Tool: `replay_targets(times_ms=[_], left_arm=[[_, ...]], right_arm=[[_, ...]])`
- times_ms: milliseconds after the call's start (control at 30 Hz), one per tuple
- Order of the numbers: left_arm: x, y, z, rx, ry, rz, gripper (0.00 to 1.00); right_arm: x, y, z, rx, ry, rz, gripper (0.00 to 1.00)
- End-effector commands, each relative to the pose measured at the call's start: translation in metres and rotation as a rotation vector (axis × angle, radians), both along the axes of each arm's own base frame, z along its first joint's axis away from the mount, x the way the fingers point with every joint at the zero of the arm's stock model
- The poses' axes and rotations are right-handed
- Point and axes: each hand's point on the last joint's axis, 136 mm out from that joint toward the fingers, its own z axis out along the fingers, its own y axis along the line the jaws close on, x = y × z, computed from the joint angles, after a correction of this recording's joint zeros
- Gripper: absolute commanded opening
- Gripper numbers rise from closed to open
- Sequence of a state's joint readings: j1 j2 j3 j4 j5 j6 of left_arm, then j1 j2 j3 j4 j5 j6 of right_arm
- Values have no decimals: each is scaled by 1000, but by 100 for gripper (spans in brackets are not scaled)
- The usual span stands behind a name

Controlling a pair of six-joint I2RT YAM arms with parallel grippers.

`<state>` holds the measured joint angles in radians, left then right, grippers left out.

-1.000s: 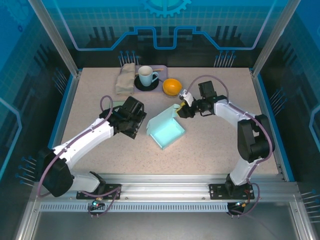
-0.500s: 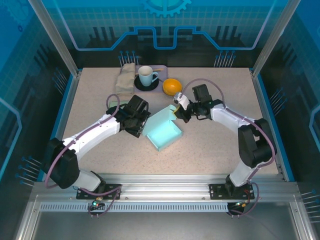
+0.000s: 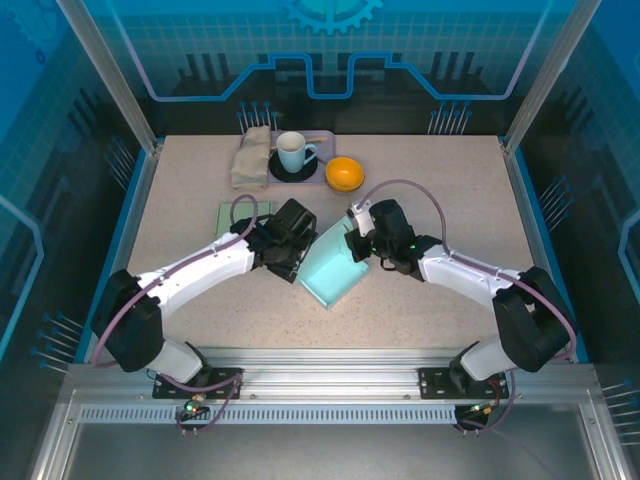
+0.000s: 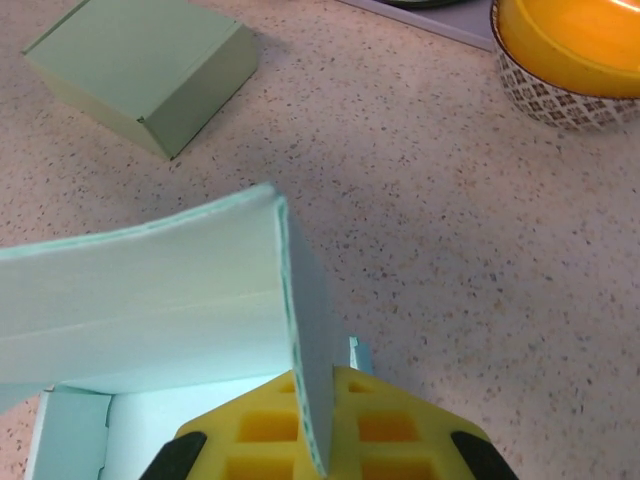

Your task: Fold the paper box

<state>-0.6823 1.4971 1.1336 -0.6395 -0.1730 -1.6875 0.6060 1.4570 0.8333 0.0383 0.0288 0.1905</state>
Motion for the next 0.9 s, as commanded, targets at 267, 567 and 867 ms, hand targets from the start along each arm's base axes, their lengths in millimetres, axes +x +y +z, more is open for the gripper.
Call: replay_targets(times_ms=[267, 567, 867], left_arm=[[46, 49, 49, 274, -175, -21, 81], [96, 69, 40, 185, -170, -190, 82], [163, 21, 49, 26, -198, -287, 83]], right_arm=[[21, -77, 16, -43, -28, -307, 0], [25, -112, 19, -30, -89, -363, 0], [17, -100, 5, -22, -120, -247, 0]])
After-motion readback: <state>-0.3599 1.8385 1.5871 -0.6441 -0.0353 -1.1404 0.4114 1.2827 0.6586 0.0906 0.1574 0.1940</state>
